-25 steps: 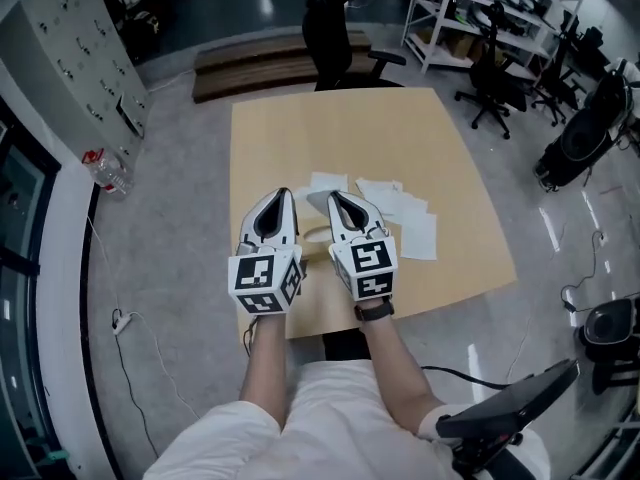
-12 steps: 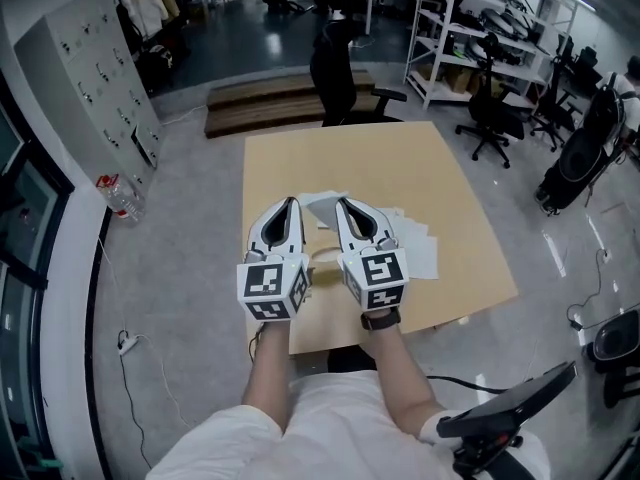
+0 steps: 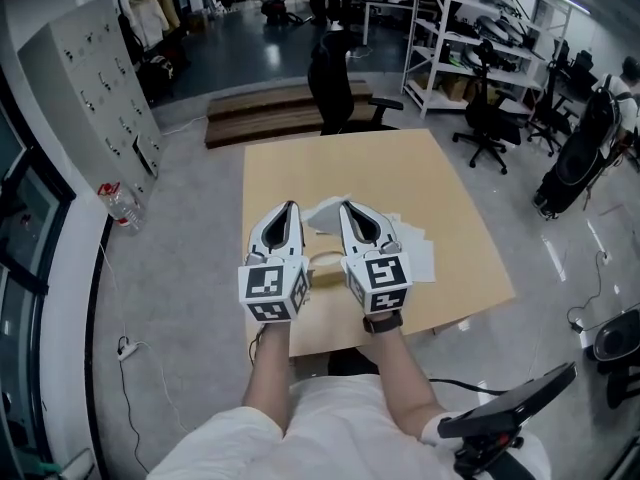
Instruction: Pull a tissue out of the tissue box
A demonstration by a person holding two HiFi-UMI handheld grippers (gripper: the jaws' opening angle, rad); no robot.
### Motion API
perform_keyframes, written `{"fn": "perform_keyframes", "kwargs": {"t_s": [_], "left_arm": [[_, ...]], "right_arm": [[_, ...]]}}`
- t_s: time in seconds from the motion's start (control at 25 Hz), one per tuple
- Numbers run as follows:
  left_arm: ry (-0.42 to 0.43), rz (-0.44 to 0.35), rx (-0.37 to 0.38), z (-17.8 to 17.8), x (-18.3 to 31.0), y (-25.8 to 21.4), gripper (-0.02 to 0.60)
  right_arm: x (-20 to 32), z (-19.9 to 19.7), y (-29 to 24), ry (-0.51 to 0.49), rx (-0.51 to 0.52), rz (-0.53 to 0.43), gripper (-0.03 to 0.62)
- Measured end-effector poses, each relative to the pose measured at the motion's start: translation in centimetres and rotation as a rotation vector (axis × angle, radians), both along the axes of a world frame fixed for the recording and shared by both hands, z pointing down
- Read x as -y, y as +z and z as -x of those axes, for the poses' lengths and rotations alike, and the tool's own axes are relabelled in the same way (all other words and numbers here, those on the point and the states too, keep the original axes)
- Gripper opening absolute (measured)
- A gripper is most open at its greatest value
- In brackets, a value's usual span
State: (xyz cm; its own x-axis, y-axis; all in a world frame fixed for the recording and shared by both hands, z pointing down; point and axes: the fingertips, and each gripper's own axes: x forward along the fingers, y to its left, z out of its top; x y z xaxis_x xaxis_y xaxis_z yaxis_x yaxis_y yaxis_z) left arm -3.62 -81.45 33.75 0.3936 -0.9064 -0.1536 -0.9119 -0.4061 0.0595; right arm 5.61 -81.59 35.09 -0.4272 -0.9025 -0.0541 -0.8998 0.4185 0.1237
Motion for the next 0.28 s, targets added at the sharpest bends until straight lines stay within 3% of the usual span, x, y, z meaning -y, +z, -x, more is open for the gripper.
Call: {"fn": "perform_keyframes", "kwargs": {"t_s": [0.28], "left_arm": [[0.0,0.012,-0.005,-1.2,-0.7,0.1,-0.009]], "right_arm": [[-1.2,-1.4,0.1,0.002,-0.005,0.01,0.006]]}}
